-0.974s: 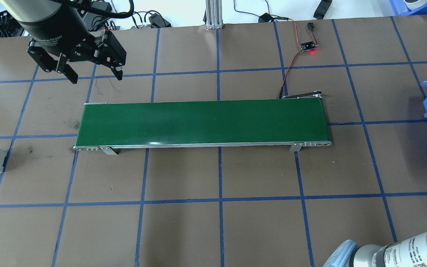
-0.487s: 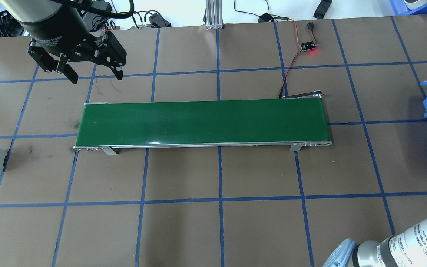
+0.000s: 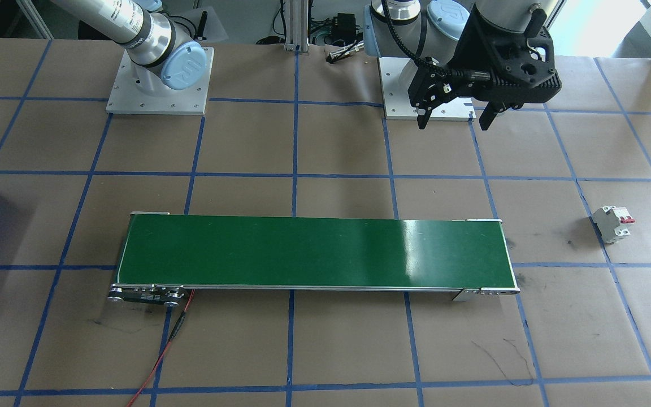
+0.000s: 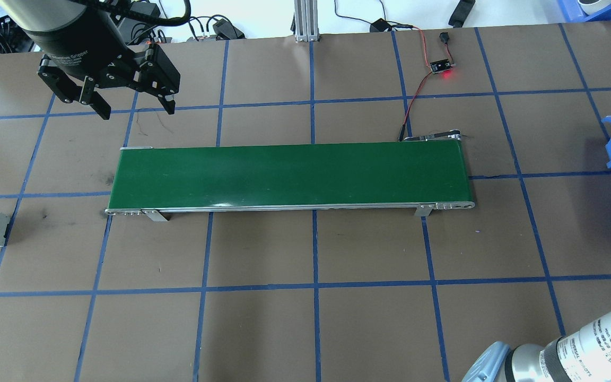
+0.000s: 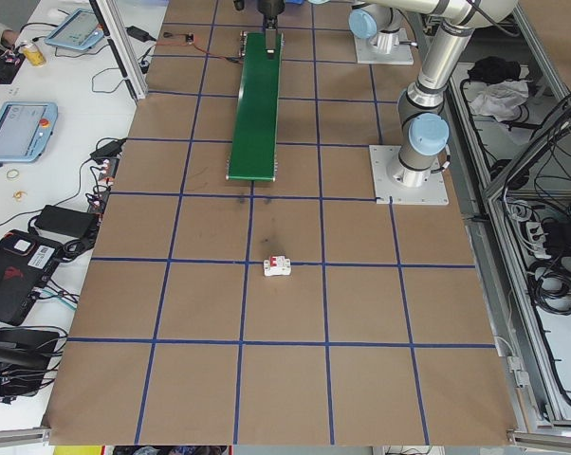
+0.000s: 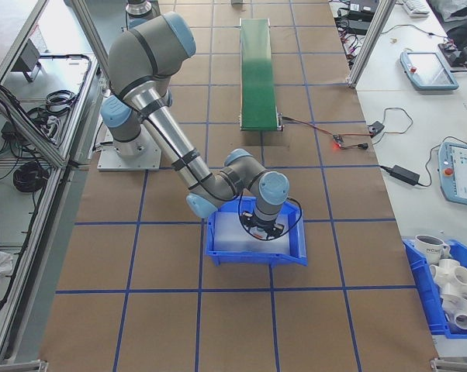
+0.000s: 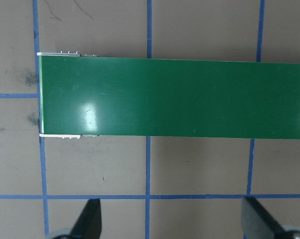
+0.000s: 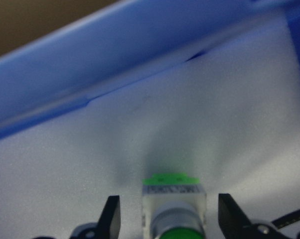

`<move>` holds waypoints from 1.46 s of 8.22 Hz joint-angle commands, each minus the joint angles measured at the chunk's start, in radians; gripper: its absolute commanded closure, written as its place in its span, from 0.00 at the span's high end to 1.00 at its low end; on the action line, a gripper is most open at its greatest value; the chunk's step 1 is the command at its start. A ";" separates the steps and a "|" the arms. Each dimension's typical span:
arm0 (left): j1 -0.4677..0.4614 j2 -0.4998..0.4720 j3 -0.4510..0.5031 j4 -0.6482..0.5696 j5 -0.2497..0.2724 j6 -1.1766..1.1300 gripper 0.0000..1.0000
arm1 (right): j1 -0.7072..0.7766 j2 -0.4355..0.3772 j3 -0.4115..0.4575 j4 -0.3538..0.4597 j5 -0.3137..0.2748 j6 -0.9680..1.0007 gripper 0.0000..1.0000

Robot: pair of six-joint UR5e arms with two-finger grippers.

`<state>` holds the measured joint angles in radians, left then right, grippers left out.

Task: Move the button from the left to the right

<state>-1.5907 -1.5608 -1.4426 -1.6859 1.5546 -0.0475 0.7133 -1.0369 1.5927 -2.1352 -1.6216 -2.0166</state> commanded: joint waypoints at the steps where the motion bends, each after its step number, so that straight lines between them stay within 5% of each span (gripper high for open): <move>1: 0.000 0.001 0.001 0.000 0.001 -0.002 1.00 | -0.001 -0.058 0.001 0.015 -0.001 0.002 1.00; 4: 0.000 0.001 0.001 0.000 0.001 -0.002 1.00 | -0.001 -0.310 -0.002 0.170 0.014 0.015 0.89; 5: 0.000 0.001 -0.001 0.000 0.001 -0.002 1.00 | 0.002 -0.368 -0.002 0.235 0.061 0.077 0.97; 7: 0.000 0.002 0.001 0.000 0.001 -0.002 1.00 | 0.041 -0.431 -0.002 0.363 0.124 0.375 1.00; 12: 0.000 0.002 0.001 0.000 0.001 -0.002 1.00 | 0.435 -0.546 0.000 0.489 0.068 1.075 1.00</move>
<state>-1.5907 -1.5586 -1.4424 -1.6859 1.5555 -0.0491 1.0061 -1.5330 1.5917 -1.7082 -1.5199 -1.2085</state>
